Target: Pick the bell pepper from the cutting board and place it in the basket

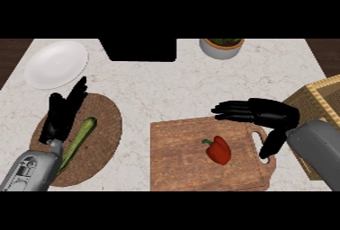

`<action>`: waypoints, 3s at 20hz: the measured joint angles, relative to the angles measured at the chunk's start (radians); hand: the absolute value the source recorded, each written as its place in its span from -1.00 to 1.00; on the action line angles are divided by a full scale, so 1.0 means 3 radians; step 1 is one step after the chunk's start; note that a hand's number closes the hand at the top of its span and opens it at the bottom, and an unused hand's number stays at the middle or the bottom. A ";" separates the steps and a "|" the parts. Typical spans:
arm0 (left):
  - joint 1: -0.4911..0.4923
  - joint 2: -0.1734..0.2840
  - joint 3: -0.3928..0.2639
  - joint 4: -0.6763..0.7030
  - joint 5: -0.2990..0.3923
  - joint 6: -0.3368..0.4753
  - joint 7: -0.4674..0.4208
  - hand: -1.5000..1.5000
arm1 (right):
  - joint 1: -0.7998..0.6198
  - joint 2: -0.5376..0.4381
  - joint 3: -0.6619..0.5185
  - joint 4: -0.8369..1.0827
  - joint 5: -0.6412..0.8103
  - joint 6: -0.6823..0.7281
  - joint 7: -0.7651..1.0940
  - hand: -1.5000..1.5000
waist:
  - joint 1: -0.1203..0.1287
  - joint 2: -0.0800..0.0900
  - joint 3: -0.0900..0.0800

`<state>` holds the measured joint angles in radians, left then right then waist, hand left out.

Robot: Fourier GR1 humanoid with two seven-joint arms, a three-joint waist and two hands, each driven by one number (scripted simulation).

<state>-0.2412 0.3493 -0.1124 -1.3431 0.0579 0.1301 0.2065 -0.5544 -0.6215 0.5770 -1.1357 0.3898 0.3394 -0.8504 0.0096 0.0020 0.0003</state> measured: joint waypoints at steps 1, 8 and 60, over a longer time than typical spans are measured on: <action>0.0010 0.0009 0.0026 -0.0023 0.0005 -0.0026 0.0002 0.00 | -0.0014 0.0036 -0.0006 0.0027 0.0039 -0.0007 -0.0004 -1.00 | -0.0001 -0.0001 0.0000; 0.0047 -0.0074 0.0075 -0.0013 -0.0076 -0.0058 0.0002 0.00 | 0.0009 0.0284 -0.0005 0.0171 0.0211 -0.0077 -0.0059 -1.00 | -0.0012 -0.0004 0.0000; 0.0233 -0.0274 0.0550 -0.0131 -0.0407 -0.0289 0.0100 0.00 | 0.0776 0.1090 -0.0445 -0.0136 0.2167 -0.1026 0.2166 1.00 | -0.0274 -0.0149 -0.0063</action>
<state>-0.1711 0.2671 0.0527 -1.3824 -0.0641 0.0435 0.2364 -0.3217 -0.2945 0.4434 -1.1764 1.0399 0.0315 -0.2005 -0.0726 -0.0427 -0.0186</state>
